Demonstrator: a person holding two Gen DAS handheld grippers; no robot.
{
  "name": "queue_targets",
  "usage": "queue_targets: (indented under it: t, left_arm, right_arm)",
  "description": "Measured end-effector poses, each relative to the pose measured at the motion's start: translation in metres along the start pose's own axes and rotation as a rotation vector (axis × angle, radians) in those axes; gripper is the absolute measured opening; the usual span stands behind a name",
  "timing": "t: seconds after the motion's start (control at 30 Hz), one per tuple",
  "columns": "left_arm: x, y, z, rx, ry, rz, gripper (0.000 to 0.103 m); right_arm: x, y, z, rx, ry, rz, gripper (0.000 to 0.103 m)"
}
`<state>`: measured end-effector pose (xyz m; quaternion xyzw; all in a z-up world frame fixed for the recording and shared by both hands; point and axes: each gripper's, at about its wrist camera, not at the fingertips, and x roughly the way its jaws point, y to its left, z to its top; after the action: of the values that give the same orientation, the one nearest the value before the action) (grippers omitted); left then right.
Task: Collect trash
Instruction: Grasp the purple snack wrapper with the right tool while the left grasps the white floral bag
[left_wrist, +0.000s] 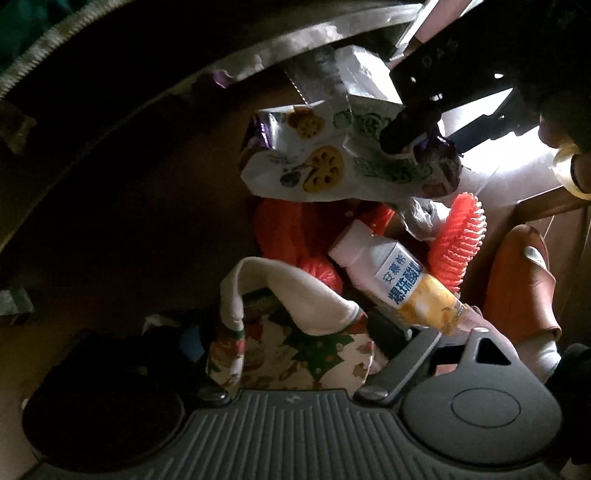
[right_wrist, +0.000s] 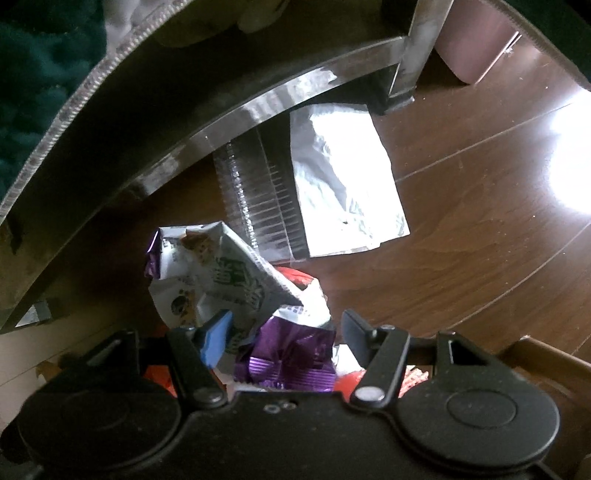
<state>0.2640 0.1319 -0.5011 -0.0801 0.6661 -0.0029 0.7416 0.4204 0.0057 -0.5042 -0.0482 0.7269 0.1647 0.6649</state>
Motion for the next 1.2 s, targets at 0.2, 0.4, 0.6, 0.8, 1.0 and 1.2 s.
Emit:
queue_targets:
  t: [0.2, 0.4, 0.6, 0.8, 1.0, 1.2]
  left_arm:
    - [0.002, -0.003, 0.002, 0.011, 0.009, 0.008, 0.052]
    - [-0.004, -0.001, 0.003, -0.031, 0.025, -0.001, 0.029]
    - [-0.034, 0.011, -0.005, -0.135, 0.031, -0.015, 0.023]
    - [-0.089, 0.006, -0.016, -0.153, -0.031, 0.015, 0.021]
    - [-0.168, -0.002, -0.028, -0.174, -0.169, 0.027, 0.020]
    - [-0.246, -0.023, -0.049, -0.171, -0.310, 0.014, 0.019]
  right_arm:
    - [-0.001, 0.002, -0.003, -0.039, -0.020, -0.010, 0.042]
    - [-0.012, 0.011, -0.009, -0.101, -0.046, -0.053, 0.035]
    - [-0.054, 0.024, -0.020, -0.162, -0.066, -0.124, 0.033]
    - [-0.125, 0.038, -0.042, -0.184, -0.145, -0.134, 0.032]
    - [-0.205, 0.048, -0.091, -0.202, -0.265, -0.138, 0.032]
    - [-0.289, 0.047, -0.144, -0.222, -0.436, -0.146, 0.032]
